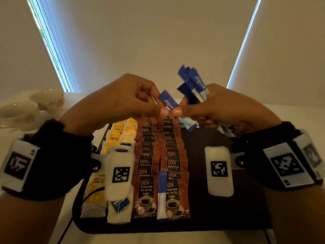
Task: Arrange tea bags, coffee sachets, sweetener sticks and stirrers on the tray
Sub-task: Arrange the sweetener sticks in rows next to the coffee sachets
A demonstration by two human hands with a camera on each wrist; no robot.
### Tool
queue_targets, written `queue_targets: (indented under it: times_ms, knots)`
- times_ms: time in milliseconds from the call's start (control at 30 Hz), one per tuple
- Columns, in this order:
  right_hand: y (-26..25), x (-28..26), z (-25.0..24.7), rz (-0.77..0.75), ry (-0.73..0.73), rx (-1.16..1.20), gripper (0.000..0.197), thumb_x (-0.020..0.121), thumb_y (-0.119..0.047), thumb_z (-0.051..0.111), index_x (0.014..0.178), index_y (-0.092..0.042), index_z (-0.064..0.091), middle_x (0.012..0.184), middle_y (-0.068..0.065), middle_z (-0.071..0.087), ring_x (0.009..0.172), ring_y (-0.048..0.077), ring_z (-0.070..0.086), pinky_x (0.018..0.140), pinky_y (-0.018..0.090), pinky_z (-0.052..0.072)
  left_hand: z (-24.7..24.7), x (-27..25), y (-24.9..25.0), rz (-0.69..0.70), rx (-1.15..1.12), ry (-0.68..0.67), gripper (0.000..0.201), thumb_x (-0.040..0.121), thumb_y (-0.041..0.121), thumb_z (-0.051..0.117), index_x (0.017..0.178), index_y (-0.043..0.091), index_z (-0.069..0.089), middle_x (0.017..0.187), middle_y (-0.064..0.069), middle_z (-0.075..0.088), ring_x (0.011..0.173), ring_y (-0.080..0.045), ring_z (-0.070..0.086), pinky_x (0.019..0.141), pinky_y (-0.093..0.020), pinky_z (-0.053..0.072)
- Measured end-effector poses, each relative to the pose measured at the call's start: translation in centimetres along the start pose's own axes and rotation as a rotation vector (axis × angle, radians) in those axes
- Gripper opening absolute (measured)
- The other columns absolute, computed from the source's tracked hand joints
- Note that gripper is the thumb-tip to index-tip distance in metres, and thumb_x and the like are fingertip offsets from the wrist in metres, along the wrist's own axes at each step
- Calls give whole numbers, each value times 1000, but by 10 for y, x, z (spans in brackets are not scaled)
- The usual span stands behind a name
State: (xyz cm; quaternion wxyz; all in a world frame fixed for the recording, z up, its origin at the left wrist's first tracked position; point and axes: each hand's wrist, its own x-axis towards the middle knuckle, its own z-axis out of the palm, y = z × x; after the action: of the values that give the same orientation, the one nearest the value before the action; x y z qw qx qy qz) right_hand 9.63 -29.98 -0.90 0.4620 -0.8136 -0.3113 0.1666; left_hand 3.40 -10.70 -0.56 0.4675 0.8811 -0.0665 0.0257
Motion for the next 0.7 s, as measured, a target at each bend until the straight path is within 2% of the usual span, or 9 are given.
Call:
queue_targets:
  times_ms: [100, 167, 233, 333, 400, 533, 633, 700]
  knots:
    - [2, -7, -21, 1, 117, 40, 23, 77, -28, 71, 75, -7, 61, 43, -5, 42, 37, 8, 33, 37, 16, 29, 9, -2, -4, -83, 223, -178, 35, 60, 41, 71, 88, 20, 67, 75, 3, 71, 63, -4, 65, 53, -13, 49]
    - [5, -10, -30, 0, 173, 74, 28, 78, -29, 70, 84, -3, 64, 44, -4, 41, 36, 6, 32, 36, 15, 29, 25, -2, -10, -146, 447, -342, 25, 68, 39, 74, 88, 28, 65, 76, 9, 65, 66, -1, 60, 56, -13, 43]
    - [8, -10, -35, 2, 183, 97, 30, 77, -30, 70, 88, -2, 65, 45, -4, 41, 36, 6, 32, 35, 14, 29, 46, -2, -18, -180, 643, -490, 22, 76, 36, 73, 95, 30, 63, 79, 14, 58, 72, -1, 55, 60, -14, 38]
    - [10, -7, -34, 5, 163, 115, 40, 76, -31, 70, 96, 3, 64, 44, -5, 42, 37, 6, 33, 35, 14, 30, 64, -5, -32, -179, 823, -573, 36, 77, 40, 72, 107, 29, 56, 88, 13, 54, 79, -4, 53, 64, -16, 40]
    - [11, -6, -32, 6, 148, 113, 44, 76, -33, 70, 99, 4, 64, 44, -6, 43, 37, 5, 34, 36, 14, 31, 67, -6, -38, -160, 845, -541, 36, 76, 42, 72, 103, 30, 54, 90, 12, 56, 80, -6, 55, 66, -16, 43]
    - [11, -5, -32, 3, 141, 137, 46, 78, -33, 69, 102, 5, 63, 44, -7, 43, 38, 6, 34, 36, 14, 31, 71, -4, -37, -182, 730, -515, 18, 80, 35, 70, 86, 33, 54, 76, 12, 57, 67, -1, 56, 54, -12, 38]
    - [10, -6, -34, -3, 145, 146, 50, 78, -33, 69, 106, 8, 61, 44, -7, 43, 37, 5, 34, 36, 14, 32, 71, -2, -32, -203, 620, -532, 14, 84, 31, 68, 94, 25, 59, 61, 11, 60, 54, 3, 56, 51, -10, 40]
    - [10, -7, -35, -3, 146, 155, 49, 79, -34, 69, 105, 6, 62, 44, -7, 43, 37, 5, 34, 36, 14, 32, 71, -1, -29, -227, 549, -547, 19, 84, 31, 68, 97, 20, 60, 58, 9, 60, 55, -3, 56, 49, -10, 42]
